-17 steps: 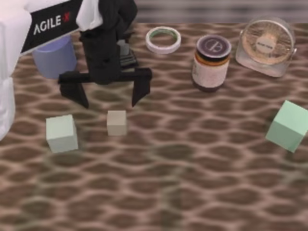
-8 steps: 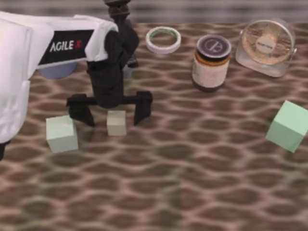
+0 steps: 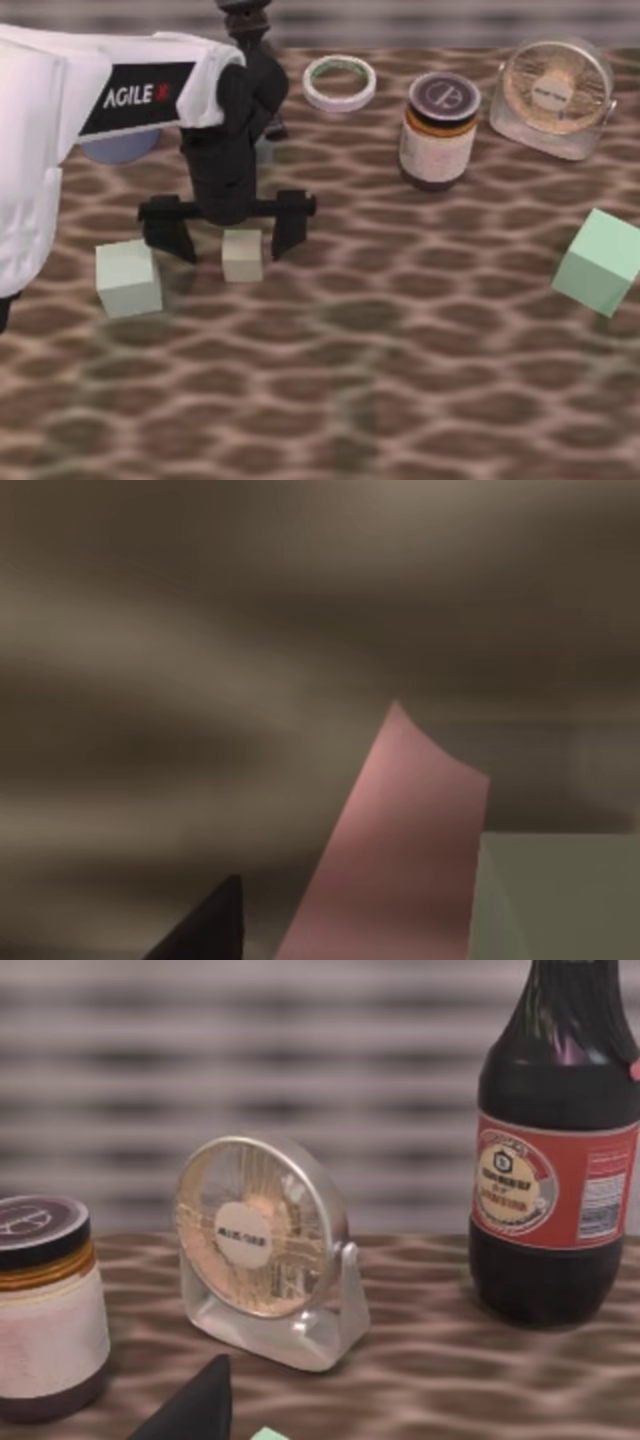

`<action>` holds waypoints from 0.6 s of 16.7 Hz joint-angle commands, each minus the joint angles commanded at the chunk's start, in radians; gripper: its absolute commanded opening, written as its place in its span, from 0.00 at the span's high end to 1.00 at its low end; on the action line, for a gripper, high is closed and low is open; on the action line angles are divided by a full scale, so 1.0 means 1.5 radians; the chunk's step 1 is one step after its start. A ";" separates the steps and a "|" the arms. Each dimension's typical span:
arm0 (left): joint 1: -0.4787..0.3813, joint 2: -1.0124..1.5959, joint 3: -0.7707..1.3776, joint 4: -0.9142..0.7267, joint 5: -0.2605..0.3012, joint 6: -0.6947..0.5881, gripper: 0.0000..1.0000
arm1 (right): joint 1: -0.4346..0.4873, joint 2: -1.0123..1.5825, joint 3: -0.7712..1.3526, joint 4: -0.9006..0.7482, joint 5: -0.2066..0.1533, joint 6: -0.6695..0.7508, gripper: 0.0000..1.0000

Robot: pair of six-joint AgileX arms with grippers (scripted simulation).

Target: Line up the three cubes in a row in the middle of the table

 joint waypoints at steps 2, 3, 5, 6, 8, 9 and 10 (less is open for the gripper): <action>0.000 0.000 0.000 0.000 0.000 0.000 0.53 | 0.000 0.000 0.000 0.000 0.000 0.000 0.00; 0.000 0.000 0.000 0.000 0.000 0.000 0.60 | 0.000 0.000 0.000 0.000 0.000 0.000 0.00; 0.000 0.000 0.000 0.000 0.000 0.000 0.75 | 0.000 0.000 0.000 0.000 0.000 0.000 0.00; 0.000 0.000 0.000 0.000 0.000 0.000 0.83 | 0.000 0.000 0.000 0.000 0.000 0.000 0.00; 0.000 0.000 0.000 0.000 0.000 0.000 0.98 | 0.000 0.000 0.000 0.000 0.000 0.000 0.00; 0.000 0.000 0.000 0.000 0.000 0.000 1.00 | 0.000 0.000 0.000 0.000 0.000 0.000 0.00; 0.000 0.000 0.000 0.000 0.000 0.000 1.00 | 0.000 0.000 0.000 0.000 0.000 0.000 0.00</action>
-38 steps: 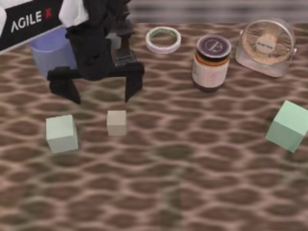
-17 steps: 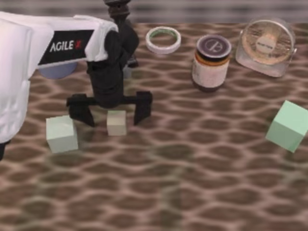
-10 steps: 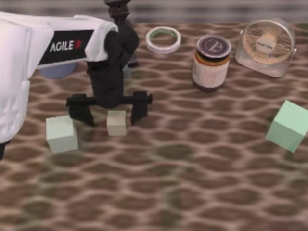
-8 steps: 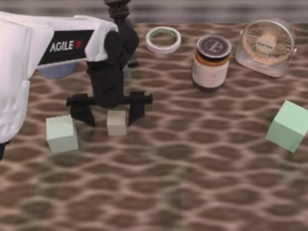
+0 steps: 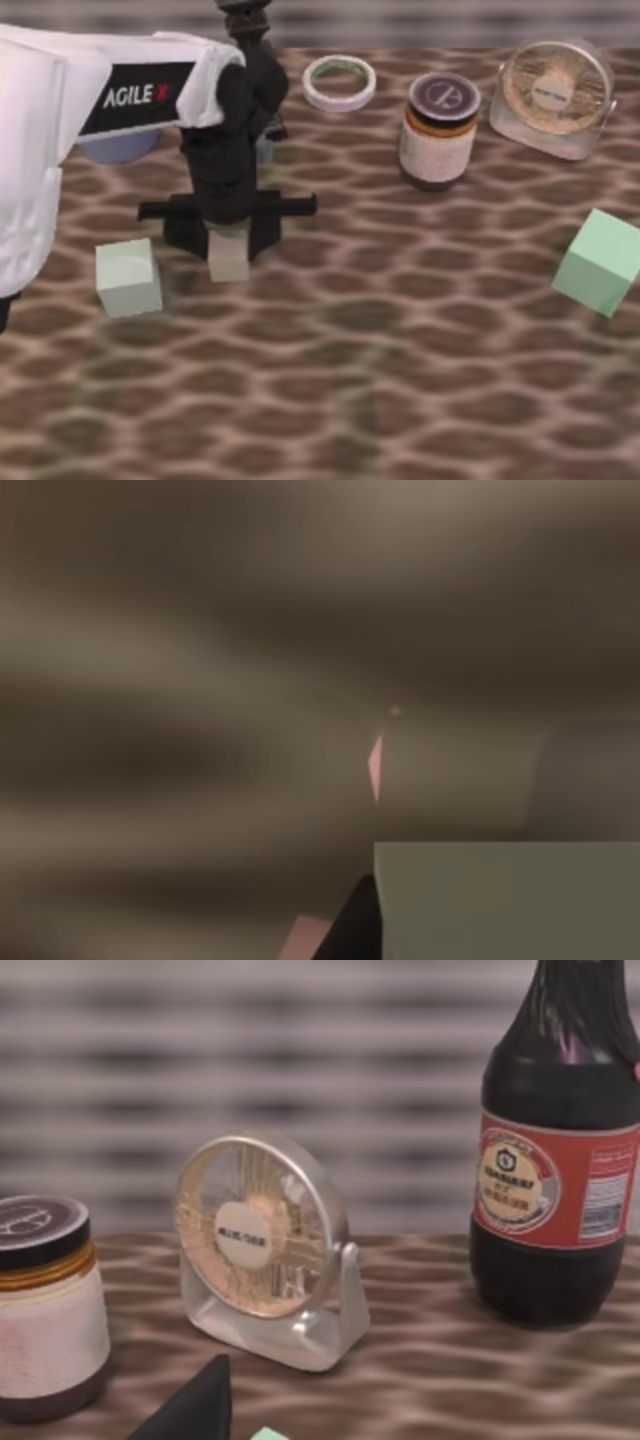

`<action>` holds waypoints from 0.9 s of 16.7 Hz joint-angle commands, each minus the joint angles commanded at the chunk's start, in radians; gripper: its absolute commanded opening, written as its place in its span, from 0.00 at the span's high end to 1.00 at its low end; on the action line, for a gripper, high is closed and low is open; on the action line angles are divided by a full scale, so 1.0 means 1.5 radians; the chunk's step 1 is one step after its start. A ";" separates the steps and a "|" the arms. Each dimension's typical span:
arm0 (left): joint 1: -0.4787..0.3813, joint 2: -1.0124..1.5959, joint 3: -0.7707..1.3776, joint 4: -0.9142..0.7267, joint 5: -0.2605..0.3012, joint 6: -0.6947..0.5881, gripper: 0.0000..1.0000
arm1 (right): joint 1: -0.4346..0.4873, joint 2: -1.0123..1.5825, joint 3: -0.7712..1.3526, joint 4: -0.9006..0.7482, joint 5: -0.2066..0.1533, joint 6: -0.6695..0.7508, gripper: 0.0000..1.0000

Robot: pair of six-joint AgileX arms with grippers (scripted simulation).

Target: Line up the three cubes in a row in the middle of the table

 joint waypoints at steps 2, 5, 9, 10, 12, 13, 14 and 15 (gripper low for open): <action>0.000 0.000 0.000 0.000 0.000 0.000 1.00 | 0.000 0.000 0.000 0.000 0.000 0.000 0.00; 0.000 0.000 0.000 0.000 0.000 0.000 1.00 | 0.000 0.000 0.000 0.000 0.000 0.000 0.00; 0.002 -0.027 0.014 -0.022 -0.009 0.007 1.00 | 0.000 0.000 0.000 0.000 0.000 0.000 0.00; 0.003 -0.031 0.026 -0.038 -0.009 0.006 1.00 | 0.000 0.000 0.000 0.000 0.000 0.000 0.00; 0.008 -0.046 0.055 -0.086 -0.010 0.005 1.00 | 0.000 0.000 0.000 0.000 0.000 0.000 0.00; 0.010 -0.054 0.071 -0.113 -0.009 0.005 1.00 | 0.000 0.000 0.000 0.000 0.000 0.000 0.00; 0.012 -0.062 0.085 -0.136 -0.009 0.005 1.00 | 0.000 0.000 0.000 0.000 0.000 0.000 0.00; 0.013 -0.069 0.096 -0.152 -0.009 0.005 1.00 | 0.000 0.000 0.000 0.000 0.000 0.000 0.00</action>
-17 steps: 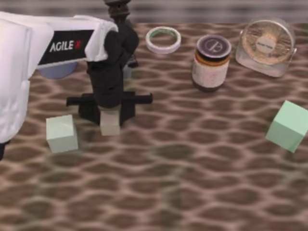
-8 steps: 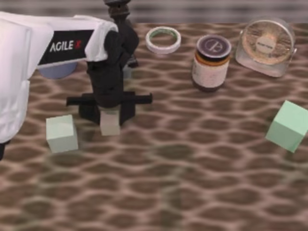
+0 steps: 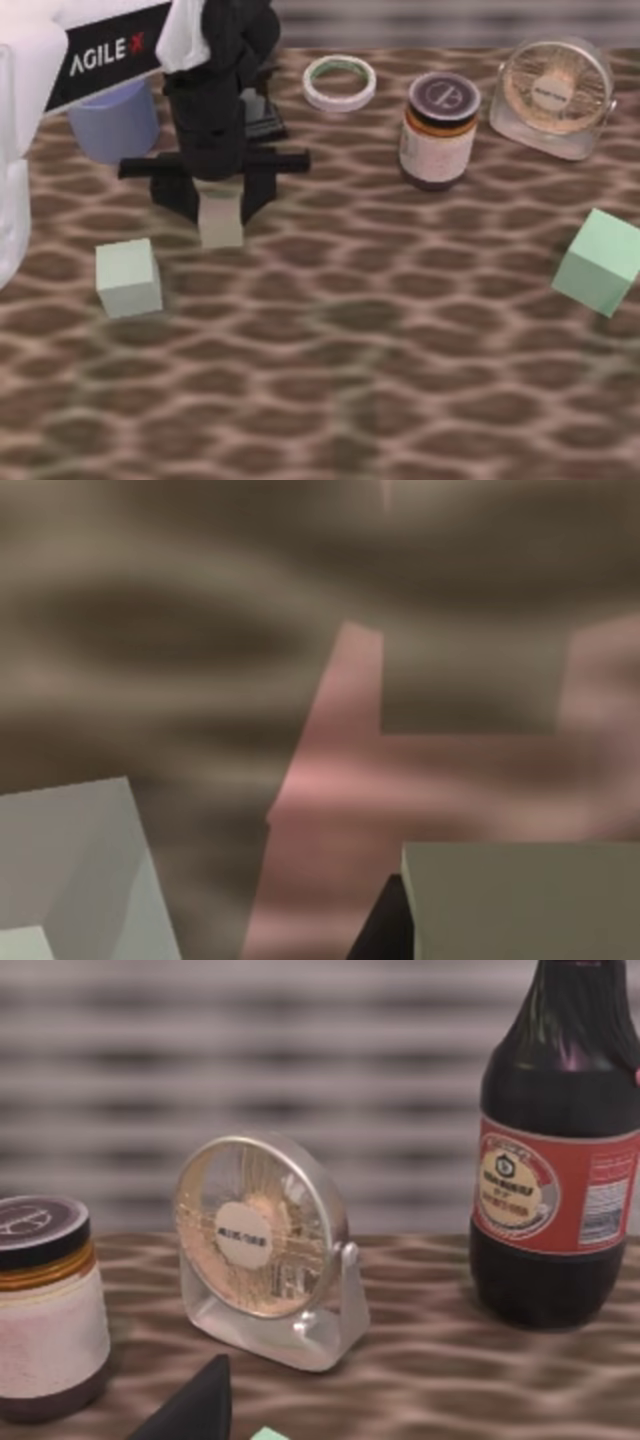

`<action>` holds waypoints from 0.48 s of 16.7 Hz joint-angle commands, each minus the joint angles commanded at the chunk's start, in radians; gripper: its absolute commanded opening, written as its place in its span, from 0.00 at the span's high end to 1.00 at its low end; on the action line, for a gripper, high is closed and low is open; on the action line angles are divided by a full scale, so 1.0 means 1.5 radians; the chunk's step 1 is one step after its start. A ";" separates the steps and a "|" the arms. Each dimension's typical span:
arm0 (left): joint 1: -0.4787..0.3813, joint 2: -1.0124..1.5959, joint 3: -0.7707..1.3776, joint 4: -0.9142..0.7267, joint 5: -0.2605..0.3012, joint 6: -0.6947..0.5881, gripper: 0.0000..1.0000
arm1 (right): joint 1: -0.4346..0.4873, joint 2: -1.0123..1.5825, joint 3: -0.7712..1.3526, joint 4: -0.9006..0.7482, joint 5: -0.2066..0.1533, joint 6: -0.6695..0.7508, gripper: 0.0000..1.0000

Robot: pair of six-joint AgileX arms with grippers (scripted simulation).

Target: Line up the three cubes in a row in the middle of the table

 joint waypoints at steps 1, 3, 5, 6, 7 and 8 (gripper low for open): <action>0.001 -0.005 0.007 -0.009 0.000 0.000 1.00 | 0.000 0.000 0.000 0.000 0.000 0.000 0.00; 0.001 -0.007 0.009 -0.012 0.000 0.000 1.00 | 0.000 0.000 0.000 0.000 0.000 0.000 0.00; -0.002 -0.005 0.008 -0.010 0.000 0.001 1.00 | 0.000 0.000 0.000 0.000 0.000 0.000 0.00; -0.004 -0.004 0.009 -0.011 0.000 0.000 1.00 | 0.000 0.000 0.000 0.000 0.000 0.000 0.00; -0.011 0.002 0.018 -0.017 0.000 -0.007 1.00 | 0.000 0.000 0.000 0.000 0.000 0.000 0.00; -0.025 0.013 0.034 -0.028 -0.001 -0.020 1.00 | 0.000 0.000 0.000 0.000 0.000 0.000 0.00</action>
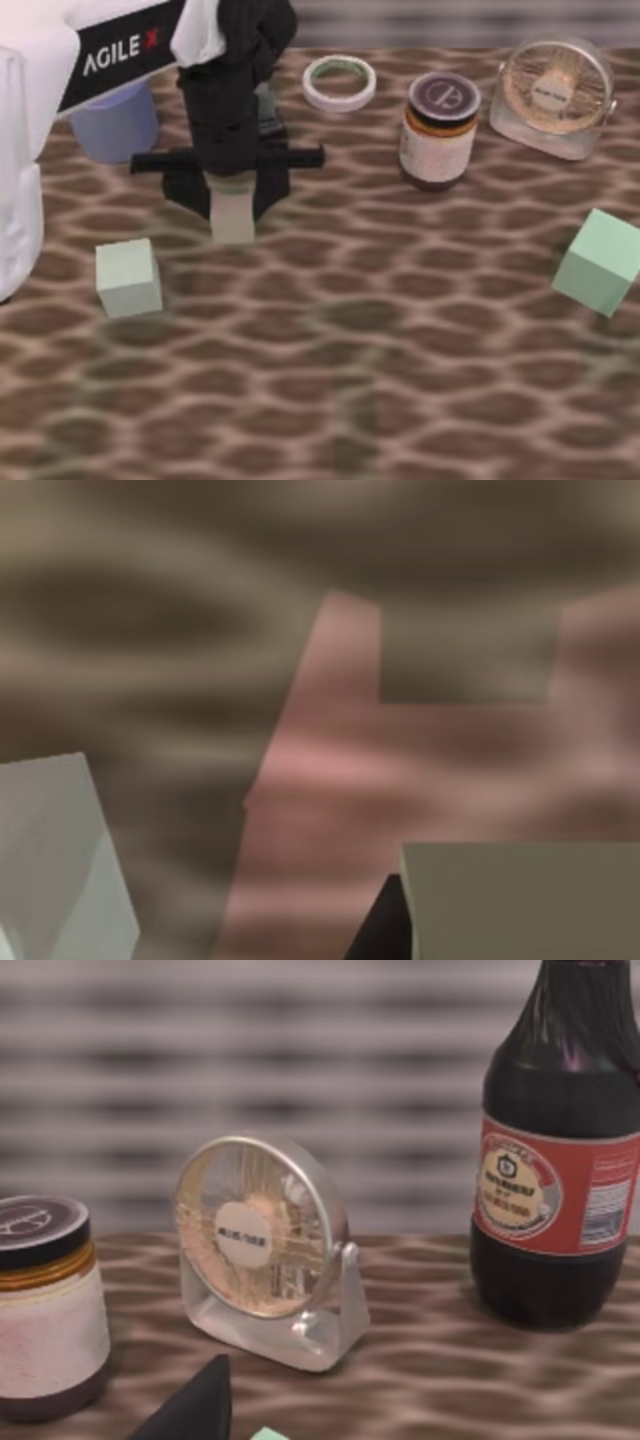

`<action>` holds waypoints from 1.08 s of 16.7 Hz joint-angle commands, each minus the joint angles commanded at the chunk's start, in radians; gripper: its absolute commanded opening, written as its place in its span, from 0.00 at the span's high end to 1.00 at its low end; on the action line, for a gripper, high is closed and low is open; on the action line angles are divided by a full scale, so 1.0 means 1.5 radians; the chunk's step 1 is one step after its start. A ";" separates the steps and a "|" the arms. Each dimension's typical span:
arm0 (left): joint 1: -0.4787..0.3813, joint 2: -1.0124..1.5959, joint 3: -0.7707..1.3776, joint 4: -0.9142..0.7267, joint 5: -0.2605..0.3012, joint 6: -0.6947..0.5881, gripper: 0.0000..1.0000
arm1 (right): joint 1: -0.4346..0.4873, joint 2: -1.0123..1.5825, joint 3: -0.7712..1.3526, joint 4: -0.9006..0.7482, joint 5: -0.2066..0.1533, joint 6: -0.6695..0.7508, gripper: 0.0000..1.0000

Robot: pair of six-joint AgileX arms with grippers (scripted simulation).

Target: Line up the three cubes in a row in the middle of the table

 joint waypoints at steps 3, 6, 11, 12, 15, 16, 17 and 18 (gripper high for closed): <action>-0.070 0.050 0.088 -0.051 -0.002 -0.066 1.00 | 0.000 0.000 0.000 0.000 0.000 0.000 0.00; -0.160 0.111 0.229 -0.115 -0.003 -0.152 1.00 | 0.000 0.000 0.000 0.000 0.000 0.000 0.00; -0.284 0.182 0.387 -0.198 -0.005 -0.269 1.00 | 0.000 0.000 0.000 0.000 0.000 0.000 0.00; -0.294 0.187 0.397 -0.205 -0.005 -0.279 1.00 | 0.000 0.000 0.000 0.000 0.000 0.000 0.00; -0.298 0.189 0.401 -0.207 -0.005 -0.282 1.00 | 0.000 0.000 0.000 0.000 0.000 0.000 0.00; -0.296 0.187 0.400 -0.205 -0.005 -0.281 1.00 | 0.000 0.000 0.000 0.000 0.000 0.000 0.00; -0.296 0.186 0.398 -0.203 -0.005 -0.280 1.00 | 0.000 0.000 0.000 0.000 0.000 0.000 0.00; -0.296 0.185 0.388 -0.194 -0.005 -0.280 1.00 | 0.000 0.000 0.000 0.000 0.000 0.000 0.00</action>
